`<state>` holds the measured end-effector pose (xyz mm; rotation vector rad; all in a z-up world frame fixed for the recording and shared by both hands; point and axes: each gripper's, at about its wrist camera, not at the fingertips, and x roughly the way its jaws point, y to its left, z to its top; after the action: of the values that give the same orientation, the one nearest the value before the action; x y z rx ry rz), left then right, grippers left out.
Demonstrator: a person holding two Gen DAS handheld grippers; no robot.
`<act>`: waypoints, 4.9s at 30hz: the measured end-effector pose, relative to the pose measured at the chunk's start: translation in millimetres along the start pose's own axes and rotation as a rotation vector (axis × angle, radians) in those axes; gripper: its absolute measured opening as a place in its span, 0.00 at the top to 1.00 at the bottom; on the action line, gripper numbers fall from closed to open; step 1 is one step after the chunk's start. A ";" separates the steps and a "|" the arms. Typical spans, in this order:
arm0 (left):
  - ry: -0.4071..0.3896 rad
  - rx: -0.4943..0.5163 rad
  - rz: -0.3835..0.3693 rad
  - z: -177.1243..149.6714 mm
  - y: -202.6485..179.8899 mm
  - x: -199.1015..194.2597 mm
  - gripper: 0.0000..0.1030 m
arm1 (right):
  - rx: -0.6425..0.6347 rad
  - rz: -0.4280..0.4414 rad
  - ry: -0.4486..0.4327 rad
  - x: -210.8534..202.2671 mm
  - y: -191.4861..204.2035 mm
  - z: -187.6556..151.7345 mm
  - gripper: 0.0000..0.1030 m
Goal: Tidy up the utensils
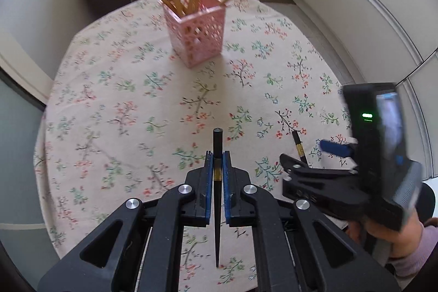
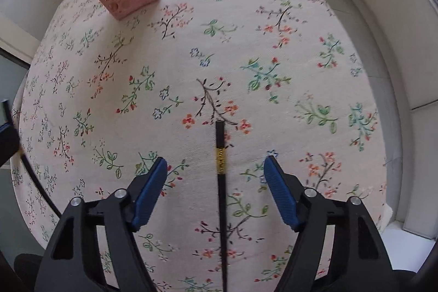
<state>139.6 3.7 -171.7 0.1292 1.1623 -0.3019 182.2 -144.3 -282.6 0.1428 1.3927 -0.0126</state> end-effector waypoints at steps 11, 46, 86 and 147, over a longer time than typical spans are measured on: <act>-0.162 -0.026 0.011 -5.0 4.4 -57.3 0.94 | 0.022 0.061 -0.077 -16.8 0.4 -17.2 0.93; 0.083 0.146 -0.049 57.8 0.8 -38.3 0.55 | -0.063 0.342 -0.723 -298.4 -5.4 40.9 0.93; -0.476 0.025 -0.062 66.2 13.2 -153.2 0.97 | -0.094 0.340 -0.714 -312.3 1.6 57.2 0.93; -0.644 -0.215 0.223 56.7 19.8 -177.2 0.19 | -0.073 0.037 -0.885 -285.9 25.4 36.6 0.21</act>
<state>131.3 37.7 12.1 -0.0299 0.5280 -0.0091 169.3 -144.6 6.4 0.0835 0.5062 0.0061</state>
